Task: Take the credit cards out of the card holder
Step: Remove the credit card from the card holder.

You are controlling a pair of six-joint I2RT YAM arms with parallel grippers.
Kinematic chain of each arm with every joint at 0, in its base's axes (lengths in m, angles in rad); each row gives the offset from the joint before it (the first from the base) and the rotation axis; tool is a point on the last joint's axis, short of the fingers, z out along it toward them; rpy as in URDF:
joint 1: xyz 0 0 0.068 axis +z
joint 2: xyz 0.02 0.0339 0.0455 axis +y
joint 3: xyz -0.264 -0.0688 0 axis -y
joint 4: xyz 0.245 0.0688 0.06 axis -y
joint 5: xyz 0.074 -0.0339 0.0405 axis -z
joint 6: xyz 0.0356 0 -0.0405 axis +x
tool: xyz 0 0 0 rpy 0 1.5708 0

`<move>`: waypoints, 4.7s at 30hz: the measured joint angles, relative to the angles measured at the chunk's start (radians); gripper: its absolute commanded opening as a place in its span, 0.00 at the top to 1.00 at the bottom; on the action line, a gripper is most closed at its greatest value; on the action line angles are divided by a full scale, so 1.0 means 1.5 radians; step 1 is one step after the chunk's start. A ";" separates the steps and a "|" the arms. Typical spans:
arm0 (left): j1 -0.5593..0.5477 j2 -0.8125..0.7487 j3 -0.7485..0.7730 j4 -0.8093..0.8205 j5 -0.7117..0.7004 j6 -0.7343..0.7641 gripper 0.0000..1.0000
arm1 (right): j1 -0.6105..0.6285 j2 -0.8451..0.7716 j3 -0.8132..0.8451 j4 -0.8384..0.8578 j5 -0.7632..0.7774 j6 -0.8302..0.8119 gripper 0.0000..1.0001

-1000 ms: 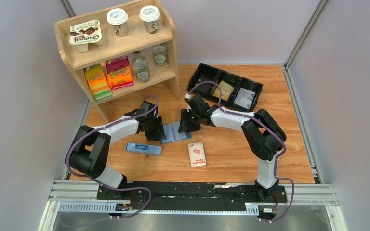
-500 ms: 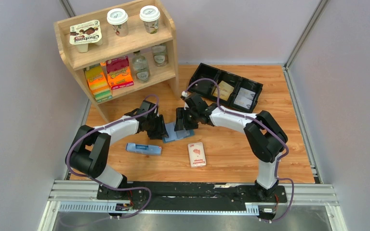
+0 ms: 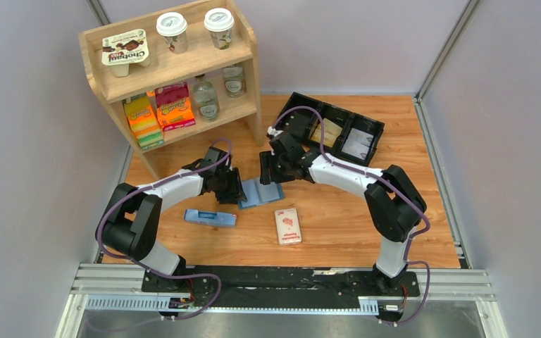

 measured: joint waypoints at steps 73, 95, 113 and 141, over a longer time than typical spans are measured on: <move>-0.001 -0.040 0.011 0.170 0.065 -0.118 0.49 | -0.145 -0.001 -0.118 0.184 -0.199 0.070 0.72; -0.003 0.100 0.005 0.250 0.070 -0.161 0.46 | -0.136 0.084 -0.139 0.273 -0.239 0.080 0.84; -0.002 0.117 -0.053 0.404 0.125 -0.217 0.57 | -0.141 0.089 -0.147 0.295 -0.253 0.087 0.84; -0.002 0.111 -0.105 0.572 0.149 -0.294 0.68 | -0.144 0.095 -0.148 0.307 -0.263 0.097 0.84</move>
